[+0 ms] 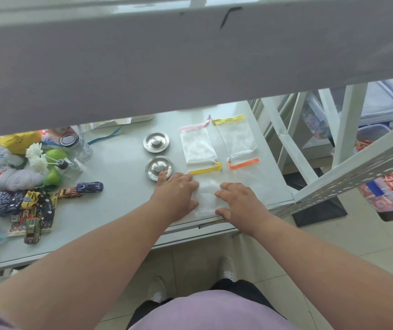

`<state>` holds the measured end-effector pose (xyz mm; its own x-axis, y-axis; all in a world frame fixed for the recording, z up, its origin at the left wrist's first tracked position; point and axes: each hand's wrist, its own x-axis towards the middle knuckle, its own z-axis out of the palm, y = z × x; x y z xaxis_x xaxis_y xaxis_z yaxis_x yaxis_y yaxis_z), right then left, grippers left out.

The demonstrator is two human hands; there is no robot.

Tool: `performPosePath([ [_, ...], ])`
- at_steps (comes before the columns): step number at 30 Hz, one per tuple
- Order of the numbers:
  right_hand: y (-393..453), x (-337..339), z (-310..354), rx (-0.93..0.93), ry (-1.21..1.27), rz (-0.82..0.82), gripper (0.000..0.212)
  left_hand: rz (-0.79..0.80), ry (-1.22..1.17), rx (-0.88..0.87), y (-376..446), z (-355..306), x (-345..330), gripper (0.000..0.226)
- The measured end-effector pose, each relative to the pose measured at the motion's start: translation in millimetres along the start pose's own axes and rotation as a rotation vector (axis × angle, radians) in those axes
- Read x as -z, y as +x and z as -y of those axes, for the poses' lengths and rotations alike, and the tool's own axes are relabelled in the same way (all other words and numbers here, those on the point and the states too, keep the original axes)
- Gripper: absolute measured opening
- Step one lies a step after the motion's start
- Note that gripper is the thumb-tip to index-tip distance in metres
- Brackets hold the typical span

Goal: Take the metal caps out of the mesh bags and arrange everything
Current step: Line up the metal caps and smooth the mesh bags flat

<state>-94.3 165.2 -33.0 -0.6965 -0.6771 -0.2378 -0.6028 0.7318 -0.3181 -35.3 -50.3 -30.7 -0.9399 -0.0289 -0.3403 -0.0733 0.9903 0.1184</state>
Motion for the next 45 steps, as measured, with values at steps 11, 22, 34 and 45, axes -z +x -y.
performPosePath([
  [11, -12.8, 15.2, -41.4, -0.092, 0.097, -0.16, 0.04, -0.117, -0.141, -0.004, 6.4, -47.5, 8.7, 0.057],
  [22, -12.6, 22.7, -92.4, -0.179, 0.089, -0.08, 0.053, -0.022, -0.115, -0.023, 41.6, -114.1, 1.7, 0.061],
  [34, -14.8, 16.9, -100.7, -0.21, 0.082, -0.064, 0.053, -0.012, -0.044, -0.001, 52.8, -124.4, 0.6, 0.065],
  [45, -13.0, 11.3, -107.0, -0.201, 0.072, -0.061, 0.052, -0.032, -0.057, 0.004, 54.9, -122.0, -4.2, 0.064],
])
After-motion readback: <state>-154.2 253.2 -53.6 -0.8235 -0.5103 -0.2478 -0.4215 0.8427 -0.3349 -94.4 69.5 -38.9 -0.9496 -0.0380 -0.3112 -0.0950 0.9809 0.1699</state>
